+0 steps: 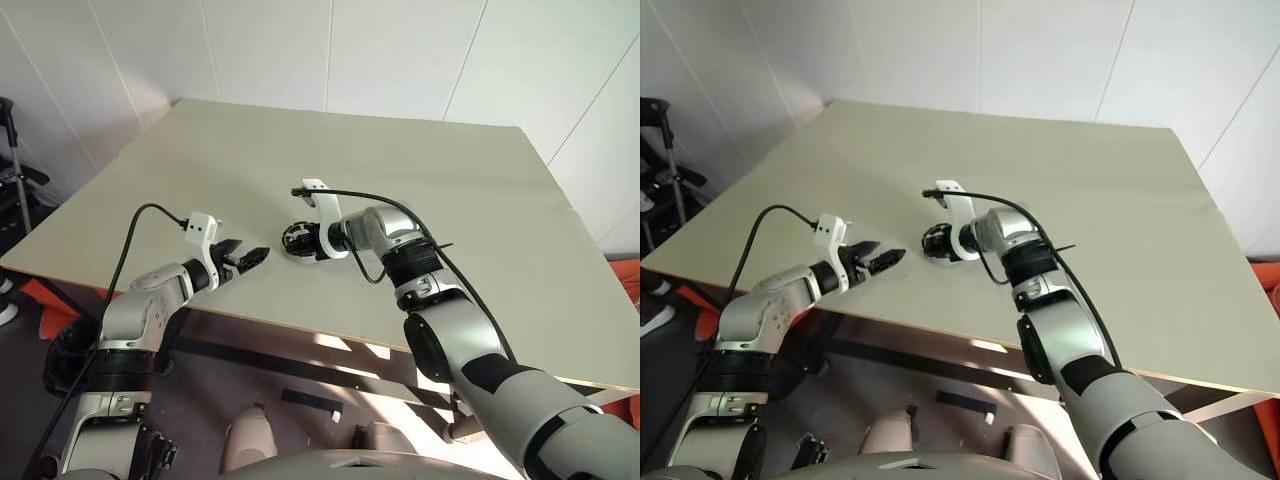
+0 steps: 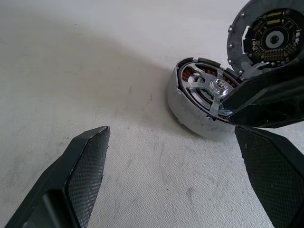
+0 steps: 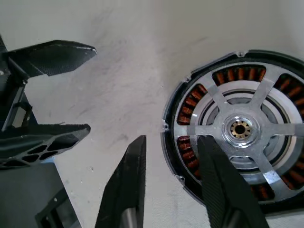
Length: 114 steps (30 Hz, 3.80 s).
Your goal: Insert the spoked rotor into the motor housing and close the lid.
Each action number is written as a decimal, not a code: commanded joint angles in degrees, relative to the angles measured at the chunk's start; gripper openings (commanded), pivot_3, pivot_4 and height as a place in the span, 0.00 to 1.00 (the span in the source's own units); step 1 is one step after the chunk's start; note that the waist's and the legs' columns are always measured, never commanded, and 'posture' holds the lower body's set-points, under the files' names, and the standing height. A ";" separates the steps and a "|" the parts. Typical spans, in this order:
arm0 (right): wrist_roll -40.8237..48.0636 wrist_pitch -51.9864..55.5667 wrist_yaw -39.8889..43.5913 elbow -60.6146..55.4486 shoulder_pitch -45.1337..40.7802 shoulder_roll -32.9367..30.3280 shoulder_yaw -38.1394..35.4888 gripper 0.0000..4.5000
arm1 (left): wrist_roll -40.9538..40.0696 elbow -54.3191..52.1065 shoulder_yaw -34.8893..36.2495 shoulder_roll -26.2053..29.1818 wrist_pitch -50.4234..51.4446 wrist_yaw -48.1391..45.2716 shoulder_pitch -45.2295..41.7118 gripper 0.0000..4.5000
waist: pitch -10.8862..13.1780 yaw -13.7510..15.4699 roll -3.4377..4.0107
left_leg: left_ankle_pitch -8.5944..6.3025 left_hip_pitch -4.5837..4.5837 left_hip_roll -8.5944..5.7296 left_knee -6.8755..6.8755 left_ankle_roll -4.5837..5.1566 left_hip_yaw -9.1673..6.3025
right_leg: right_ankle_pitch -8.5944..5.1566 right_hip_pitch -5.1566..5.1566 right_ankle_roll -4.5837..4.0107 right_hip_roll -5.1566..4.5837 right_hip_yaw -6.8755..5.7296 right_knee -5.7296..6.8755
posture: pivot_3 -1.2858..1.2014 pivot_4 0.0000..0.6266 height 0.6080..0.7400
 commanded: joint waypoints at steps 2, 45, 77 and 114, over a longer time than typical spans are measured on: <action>1.26 0.26 1.27 -3.71 -1.42 -1.46 0.60 0.71 | -0.12 -1.61 0.50 0.50 -0.96 -0.08 -0.63 0.99 | 0.00 0.02 0.00 | 0.00 -0.01 0.01 -0.01 0.00 -0.01 | 0.04 0.00 -0.06 0.01 -0.01 0.00 | 0.52 0.00 1.00; -2.14 -20.92 -0.05 -23.41 17.01 -20.70 1.76 0.00 | 0.77 0.39 -0.50 3.60 -2.35 -4.90 -4.33 0.99 | 0.02 0.59 0.03 | 0.17 -0.78 0.19 0.13 -0.31 -0.21 | 0.27 -0.65 -0.38 0.37 -0.04 -0.15 | 0.52 0.00 1.00; -2.20 -21.78 -1.48 -24.51 22.34 -9.10 6.58 0.00 | 1.20 0.96 -1.89 2.74 -4.13 -7.50 -2.49 0.99 | 0.01 -0.17 0.02 | 0.21 -0.47 0.28 0.12 -0.36 -0.21 | 0.31 -0.52 -0.47 0.47 0.04 -0.08 | 0.52 0.00 1.00; -2.29 -19.89 -5.17 -25.97 13.94 -5.39 5.49 0.00 | 1.49 0.57 -1.42 3.03 -4.86 -6.80 -2.02 0.99 | 0.02 -0.01 0.03 | 0.23 -0.52 0.32 0.10 -0.41 -0.23 | 0.31 -0.55 -0.49 0.53 0.04 -0.10 | 0.52 0.00 1.00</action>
